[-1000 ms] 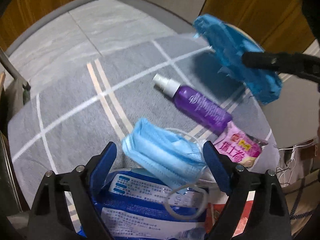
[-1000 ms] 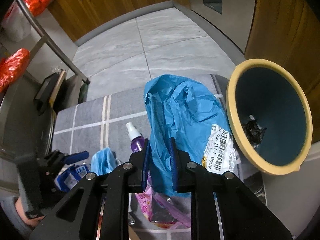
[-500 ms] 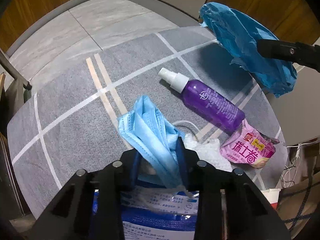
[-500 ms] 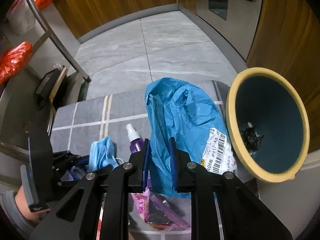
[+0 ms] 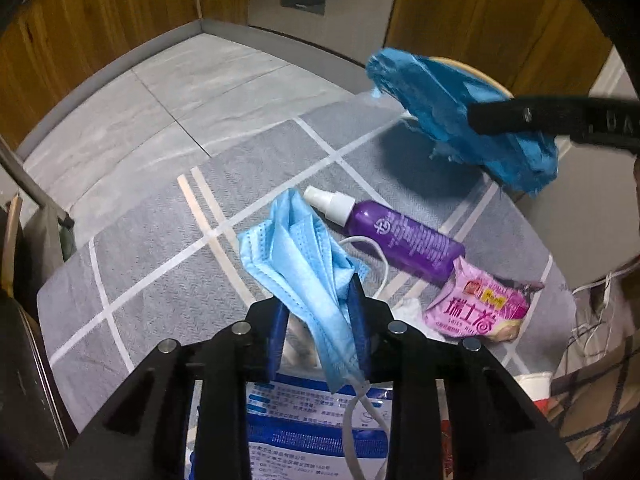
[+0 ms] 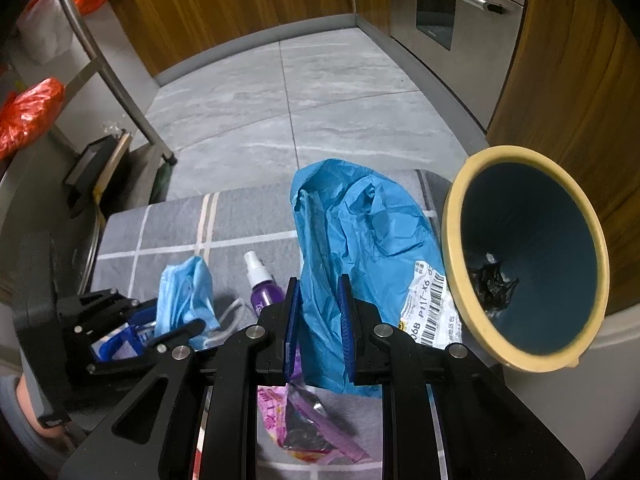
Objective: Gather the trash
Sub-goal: 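Lift the blue bag and mask and carry both over the teal bin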
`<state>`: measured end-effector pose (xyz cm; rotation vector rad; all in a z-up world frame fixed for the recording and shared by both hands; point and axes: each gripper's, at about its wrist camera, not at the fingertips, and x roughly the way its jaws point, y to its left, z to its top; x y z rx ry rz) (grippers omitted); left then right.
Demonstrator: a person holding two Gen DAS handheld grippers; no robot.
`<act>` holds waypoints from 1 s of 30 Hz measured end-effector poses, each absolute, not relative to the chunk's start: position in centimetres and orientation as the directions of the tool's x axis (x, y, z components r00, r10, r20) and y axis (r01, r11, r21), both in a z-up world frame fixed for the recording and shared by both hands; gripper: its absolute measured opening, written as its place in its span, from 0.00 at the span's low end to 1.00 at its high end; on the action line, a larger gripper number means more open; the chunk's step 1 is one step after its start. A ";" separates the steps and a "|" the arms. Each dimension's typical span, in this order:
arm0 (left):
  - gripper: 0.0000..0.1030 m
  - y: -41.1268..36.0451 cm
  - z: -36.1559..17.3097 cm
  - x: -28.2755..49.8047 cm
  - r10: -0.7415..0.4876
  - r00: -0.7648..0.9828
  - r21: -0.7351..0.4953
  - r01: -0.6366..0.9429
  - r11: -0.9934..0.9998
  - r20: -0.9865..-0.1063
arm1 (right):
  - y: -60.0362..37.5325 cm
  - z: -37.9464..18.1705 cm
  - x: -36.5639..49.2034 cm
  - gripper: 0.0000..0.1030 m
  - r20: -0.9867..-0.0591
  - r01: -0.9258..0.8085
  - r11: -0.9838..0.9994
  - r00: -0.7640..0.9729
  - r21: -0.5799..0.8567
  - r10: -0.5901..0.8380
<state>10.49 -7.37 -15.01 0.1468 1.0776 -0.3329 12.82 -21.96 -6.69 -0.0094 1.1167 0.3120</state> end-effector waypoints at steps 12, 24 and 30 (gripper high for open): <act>0.28 -7.8 -16.0 10.7 -0.153 0.440 0.004 0.336 0.942 -0.885 | -21.9 -6.8 12.9 0.19 -0.888 -0.251 0.957 0.393 0.147 0.239; 0.28 -6.3 -12.3 10.7 -0.231 0.554 -0.059 0.310 0.949 -0.800 | -22.8 -5.9 13.3 0.19 -0.871 -0.222 0.961 0.426 0.162 0.245; 0.28 -6.9 -9.8 10.4 -0.256 0.610 -0.048 0.336 0.941 -0.750 | -23.1 -3.9 13.0 0.19 -0.837 -0.223 0.963 0.491 0.149 0.243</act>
